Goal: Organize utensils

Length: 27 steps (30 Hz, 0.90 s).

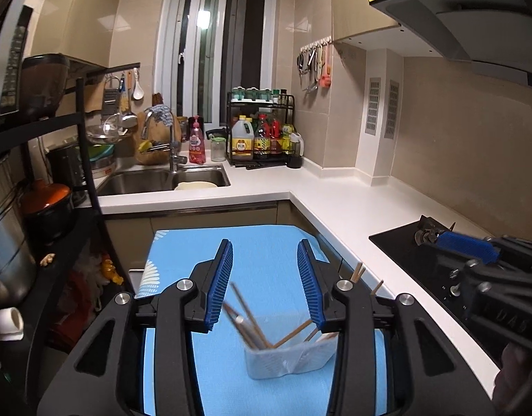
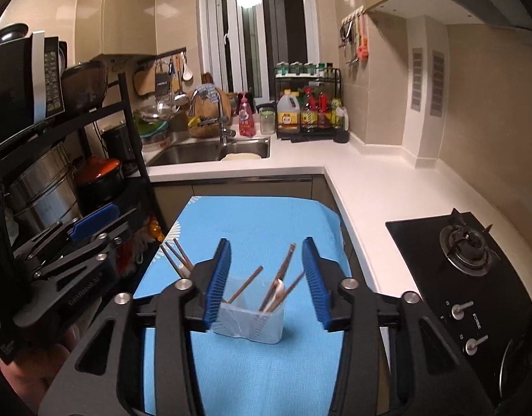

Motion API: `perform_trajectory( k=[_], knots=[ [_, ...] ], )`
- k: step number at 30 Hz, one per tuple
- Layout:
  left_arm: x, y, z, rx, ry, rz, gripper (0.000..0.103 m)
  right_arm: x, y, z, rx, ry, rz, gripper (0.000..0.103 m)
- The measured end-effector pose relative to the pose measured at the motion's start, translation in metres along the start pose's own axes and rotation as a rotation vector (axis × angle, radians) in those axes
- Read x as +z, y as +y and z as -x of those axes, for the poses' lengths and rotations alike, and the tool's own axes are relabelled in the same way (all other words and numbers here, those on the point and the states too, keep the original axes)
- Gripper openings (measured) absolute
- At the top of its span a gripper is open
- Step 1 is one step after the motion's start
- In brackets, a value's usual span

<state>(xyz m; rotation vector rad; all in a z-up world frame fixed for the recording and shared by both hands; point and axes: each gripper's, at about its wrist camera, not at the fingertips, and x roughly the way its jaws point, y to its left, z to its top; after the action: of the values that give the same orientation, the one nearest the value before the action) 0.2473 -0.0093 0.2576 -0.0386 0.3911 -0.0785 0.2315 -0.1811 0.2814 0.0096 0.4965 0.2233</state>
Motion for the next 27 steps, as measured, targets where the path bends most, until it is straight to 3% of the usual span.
perform_trajectory(
  k=[3,6,12,15,19,23,27],
  knots=[
    [-0.022,0.006,0.02,0.006,-0.003,0.018,0.048,-0.032,-0.01,0.022,-0.029,-0.037,-0.022,0.057],
    [-0.057,0.009,0.037,0.02,0.011,0.03,0.064,-0.069,-0.018,0.032,-0.068,-0.042,-0.039,0.079],
    [-0.134,0.011,0.052,0.069,0.074,0.051,0.087,-0.138,-0.027,0.023,-0.117,0.003,-0.029,0.088],
    [-0.16,0.012,0.047,0.098,0.126,0.073,0.09,-0.164,-0.026,0.013,-0.126,0.016,-0.012,0.088],
    [-0.178,0.003,0.047,0.146,0.123,0.034,0.095,-0.177,-0.031,0.006,-0.118,0.041,-0.043,0.091],
    [-0.187,-0.001,0.044,0.138,0.134,0.026,0.095,-0.175,-0.032,0.007,-0.153,0.0,-0.045,0.095],
    [-0.189,0.004,0.04,0.122,0.153,0.053,0.095,-0.181,-0.032,-0.001,-0.15,0.031,-0.067,0.095]
  ],
)
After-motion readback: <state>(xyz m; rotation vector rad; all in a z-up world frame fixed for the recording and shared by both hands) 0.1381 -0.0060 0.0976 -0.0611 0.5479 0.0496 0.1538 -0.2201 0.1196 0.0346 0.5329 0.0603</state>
